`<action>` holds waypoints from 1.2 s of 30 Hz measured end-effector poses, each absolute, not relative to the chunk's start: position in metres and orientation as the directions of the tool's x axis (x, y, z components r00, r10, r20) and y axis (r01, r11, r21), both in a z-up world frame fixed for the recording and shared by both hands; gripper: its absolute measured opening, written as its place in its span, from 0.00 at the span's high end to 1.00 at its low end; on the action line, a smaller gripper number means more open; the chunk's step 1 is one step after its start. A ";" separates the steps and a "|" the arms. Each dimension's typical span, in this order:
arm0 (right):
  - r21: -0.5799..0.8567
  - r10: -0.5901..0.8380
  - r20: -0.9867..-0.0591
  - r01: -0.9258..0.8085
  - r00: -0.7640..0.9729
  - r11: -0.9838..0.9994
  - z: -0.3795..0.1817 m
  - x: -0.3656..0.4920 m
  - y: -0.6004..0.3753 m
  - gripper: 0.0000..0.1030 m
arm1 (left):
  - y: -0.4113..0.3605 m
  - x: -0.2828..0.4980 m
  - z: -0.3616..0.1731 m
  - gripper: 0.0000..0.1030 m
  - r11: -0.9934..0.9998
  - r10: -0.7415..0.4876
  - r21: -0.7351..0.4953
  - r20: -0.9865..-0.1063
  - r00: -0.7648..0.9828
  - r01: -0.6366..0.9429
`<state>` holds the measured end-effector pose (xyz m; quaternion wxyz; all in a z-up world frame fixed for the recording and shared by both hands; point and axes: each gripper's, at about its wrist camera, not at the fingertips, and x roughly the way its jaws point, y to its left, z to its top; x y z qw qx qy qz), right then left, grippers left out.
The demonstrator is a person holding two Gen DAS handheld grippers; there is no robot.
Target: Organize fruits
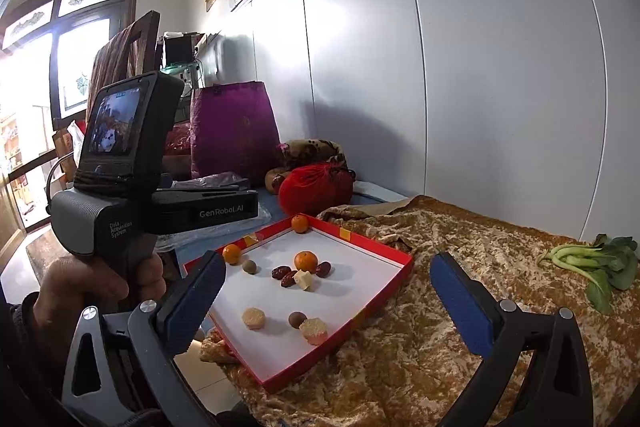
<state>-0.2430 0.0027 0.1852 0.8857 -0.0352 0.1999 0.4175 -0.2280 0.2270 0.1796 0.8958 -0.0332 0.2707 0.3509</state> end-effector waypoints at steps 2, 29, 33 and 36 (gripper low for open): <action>0.105 0.726 -0.386 -0.755 0.569 0.647 0.185 -0.243 0.003 0.00 | 0.225 -0.227 0.179 0.01 0.757 0.604 0.129 -0.511 0.612 -0.640; 0.137 0.622 -0.473 -0.645 0.624 0.752 0.176 -0.213 -0.006 0.00 | 0.212 -0.255 0.173 0.01 0.778 0.583 0.126 -0.508 0.634 -0.615; 0.134 0.636 -0.463 -0.660 0.618 0.739 0.180 -0.218 -0.006 0.00 | 0.205 -0.276 0.169 0.01 0.765 0.609 0.145 -0.479 0.632 -0.628; 0.129 0.643 -0.445 -0.667 0.623 0.734 0.186 -0.223 -0.008 0.00 | 0.200 -0.293 0.167 0.01 0.748 0.635 0.159 -0.453 0.626 -0.644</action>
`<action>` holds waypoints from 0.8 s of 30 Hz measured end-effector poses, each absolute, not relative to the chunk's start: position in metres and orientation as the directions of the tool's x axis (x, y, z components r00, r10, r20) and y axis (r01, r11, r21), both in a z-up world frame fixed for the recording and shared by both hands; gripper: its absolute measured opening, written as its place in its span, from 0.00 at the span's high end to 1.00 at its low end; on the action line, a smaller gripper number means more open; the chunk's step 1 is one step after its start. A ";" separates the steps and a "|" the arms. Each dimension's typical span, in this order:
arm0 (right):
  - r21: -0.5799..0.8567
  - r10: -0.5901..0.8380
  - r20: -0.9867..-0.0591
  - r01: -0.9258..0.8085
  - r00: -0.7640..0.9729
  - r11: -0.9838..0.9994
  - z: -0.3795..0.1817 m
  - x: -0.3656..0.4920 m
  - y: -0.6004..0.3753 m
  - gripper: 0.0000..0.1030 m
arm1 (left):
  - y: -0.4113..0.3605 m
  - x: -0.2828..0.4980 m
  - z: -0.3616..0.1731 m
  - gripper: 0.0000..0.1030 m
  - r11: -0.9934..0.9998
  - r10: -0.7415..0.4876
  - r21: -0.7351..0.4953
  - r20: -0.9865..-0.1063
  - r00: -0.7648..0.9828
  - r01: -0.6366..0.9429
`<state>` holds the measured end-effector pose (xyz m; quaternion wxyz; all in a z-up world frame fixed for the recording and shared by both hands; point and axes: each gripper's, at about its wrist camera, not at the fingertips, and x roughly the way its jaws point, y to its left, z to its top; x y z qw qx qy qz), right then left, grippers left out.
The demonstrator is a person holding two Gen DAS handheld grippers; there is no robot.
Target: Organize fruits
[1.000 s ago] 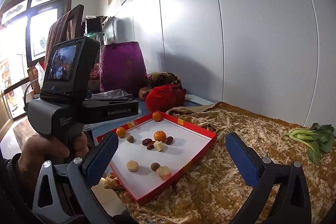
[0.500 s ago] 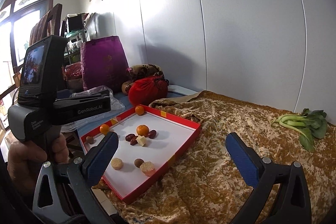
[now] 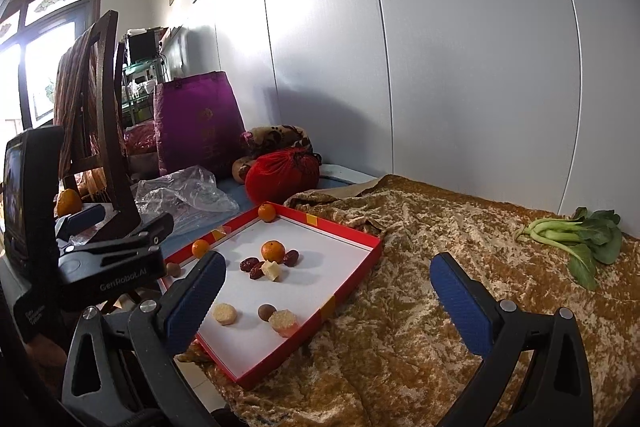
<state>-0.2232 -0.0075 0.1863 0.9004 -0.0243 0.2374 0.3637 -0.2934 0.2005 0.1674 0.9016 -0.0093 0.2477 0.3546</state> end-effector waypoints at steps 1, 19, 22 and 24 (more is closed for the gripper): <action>0.130 0.647 -0.441 -0.669 0.622 0.732 0.188 -0.224 -0.008 0.00 | 0.200 -0.298 0.167 0.01 0.747 0.636 0.157 -0.453 0.625 -0.646; 0.120 0.675 -0.409 -0.697 0.614 0.706 0.196 -0.240 -0.008 0.00 | 0.196 -0.323 0.170 0.01 0.748 0.622 0.150 -0.497 0.605 -0.646; 0.111 0.684 -0.406 -0.710 0.606 0.695 0.196 -0.244 -0.006 0.00 | 0.196 -0.323 0.172 0.01 0.743 0.627 0.153 -0.499 0.598 -0.651; 0.114 0.692 -0.400 -0.717 0.601 0.688 0.197 -0.247 -0.005 0.00 | 0.195 -0.323 0.173 0.01 0.743 0.629 0.156 -0.498 0.597 -0.651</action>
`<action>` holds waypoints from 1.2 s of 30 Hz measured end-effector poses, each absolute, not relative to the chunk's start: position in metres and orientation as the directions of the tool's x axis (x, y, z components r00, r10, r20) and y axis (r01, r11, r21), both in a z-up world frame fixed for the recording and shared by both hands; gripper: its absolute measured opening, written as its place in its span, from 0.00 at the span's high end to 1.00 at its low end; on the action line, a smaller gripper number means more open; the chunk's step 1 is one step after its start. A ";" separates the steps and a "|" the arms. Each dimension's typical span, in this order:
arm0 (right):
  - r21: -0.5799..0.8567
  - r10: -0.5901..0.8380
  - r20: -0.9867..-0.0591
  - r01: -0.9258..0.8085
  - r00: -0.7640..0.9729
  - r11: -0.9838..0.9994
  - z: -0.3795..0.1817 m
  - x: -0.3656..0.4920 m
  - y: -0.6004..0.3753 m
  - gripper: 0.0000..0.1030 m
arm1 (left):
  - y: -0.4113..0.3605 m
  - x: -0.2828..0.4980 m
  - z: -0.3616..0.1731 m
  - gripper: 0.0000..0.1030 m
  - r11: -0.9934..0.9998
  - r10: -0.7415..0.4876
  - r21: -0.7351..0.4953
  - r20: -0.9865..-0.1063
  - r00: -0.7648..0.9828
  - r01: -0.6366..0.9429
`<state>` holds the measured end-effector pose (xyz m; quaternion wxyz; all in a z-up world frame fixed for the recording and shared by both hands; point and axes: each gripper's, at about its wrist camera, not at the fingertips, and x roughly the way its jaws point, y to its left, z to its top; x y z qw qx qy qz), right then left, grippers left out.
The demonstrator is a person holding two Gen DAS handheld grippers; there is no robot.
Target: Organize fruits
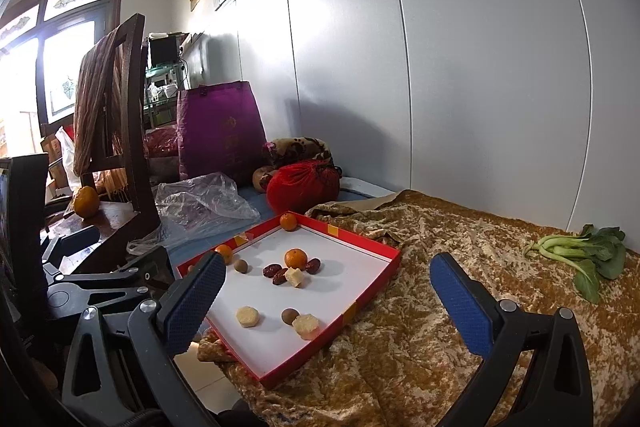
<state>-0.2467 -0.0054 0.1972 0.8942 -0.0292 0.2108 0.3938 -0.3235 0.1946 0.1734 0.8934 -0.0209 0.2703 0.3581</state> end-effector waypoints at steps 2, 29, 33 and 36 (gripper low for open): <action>0.114 0.697 -0.393 -0.721 0.599 0.684 0.199 -0.249 -0.006 0.00 | 0.193 -0.323 0.175 0.01 0.742 0.633 0.168 -0.494 0.596 -0.649; 0.122 0.710 -0.333 -0.718 0.621 0.685 0.216 -0.256 -0.020 0.00 | 0.182 -0.324 0.213 0.01 0.731 0.655 0.168 -0.445 0.611 -0.661; 0.125 0.708 -0.336 -0.716 0.621 0.687 0.215 -0.255 -0.021 0.00 | 0.181 -0.323 0.213 0.01 0.730 0.655 0.167 -0.447 0.609 -0.663; 0.127 0.710 -0.331 -0.716 0.622 0.686 0.216 -0.255 -0.022 0.00 | 0.182 -0.323 0.213 0.01 0.728 0.658 0.171 -0.445 0.607 -0.664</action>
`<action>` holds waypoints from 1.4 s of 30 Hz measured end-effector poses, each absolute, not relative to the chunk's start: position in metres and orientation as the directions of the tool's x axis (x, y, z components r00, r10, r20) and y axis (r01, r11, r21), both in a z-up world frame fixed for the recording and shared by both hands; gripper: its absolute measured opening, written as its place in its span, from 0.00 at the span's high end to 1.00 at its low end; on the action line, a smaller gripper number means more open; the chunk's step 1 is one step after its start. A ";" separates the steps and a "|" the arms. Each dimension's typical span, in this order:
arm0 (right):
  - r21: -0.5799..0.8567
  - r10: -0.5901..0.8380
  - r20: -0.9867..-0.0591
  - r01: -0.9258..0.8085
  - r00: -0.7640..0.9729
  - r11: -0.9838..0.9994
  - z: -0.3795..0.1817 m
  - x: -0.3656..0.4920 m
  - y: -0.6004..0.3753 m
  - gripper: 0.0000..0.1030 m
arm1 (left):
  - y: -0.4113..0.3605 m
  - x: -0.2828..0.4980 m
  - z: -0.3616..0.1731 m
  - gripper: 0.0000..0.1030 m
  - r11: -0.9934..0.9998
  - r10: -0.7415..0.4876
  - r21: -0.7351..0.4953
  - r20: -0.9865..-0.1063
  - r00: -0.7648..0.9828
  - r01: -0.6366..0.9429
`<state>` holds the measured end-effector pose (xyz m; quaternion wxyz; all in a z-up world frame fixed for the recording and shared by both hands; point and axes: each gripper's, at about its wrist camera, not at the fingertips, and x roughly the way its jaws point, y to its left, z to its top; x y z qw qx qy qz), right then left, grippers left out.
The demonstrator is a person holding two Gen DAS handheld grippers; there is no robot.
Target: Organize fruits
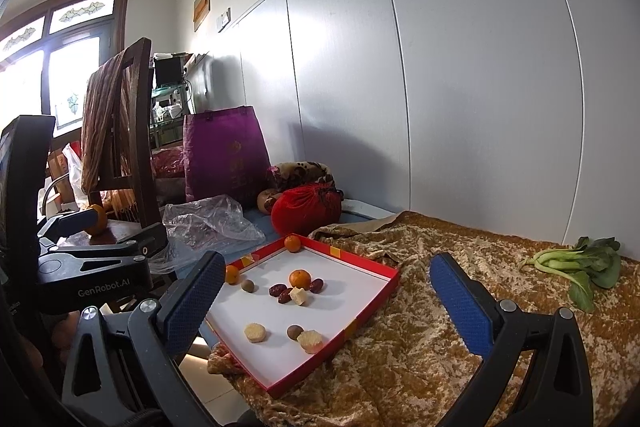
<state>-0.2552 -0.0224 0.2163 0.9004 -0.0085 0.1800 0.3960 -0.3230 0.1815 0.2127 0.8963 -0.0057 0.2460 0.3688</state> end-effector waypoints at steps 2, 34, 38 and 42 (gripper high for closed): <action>0.125 0.710 -0.332 -0.717 0.621 0.685 0.216 -0.255 -0.022 0.00 | 0.182 -0.323 0.213 0.01 0.726 0.659 0.168 -0.446 0.605 -0.667; 0.028 0.715 -0.316 -0.747 0.624 0.664 0.215 -0.271 -0.011 0.00 | 0.194 -0.329 0.212 0.01 0.713 0.665 0.146 -0.453 0.594 -0.686; 0.021 0.715 -0.316 -0.749 0.623 0.662 0.215 -0.272 -0.010 0.00 | 0.194 -0.330 0.211 0.01 0.713 0.664 0.145 -0.455 0.593 -0.686; 0.015 0.715 -0.316 -0.750 0.624 0.661 0.214 -0.273 -0.009 0.00 | 0.195 -0.330 0.211 0.01 0.712 0.665 0.146 -0.455 0.592 -0.687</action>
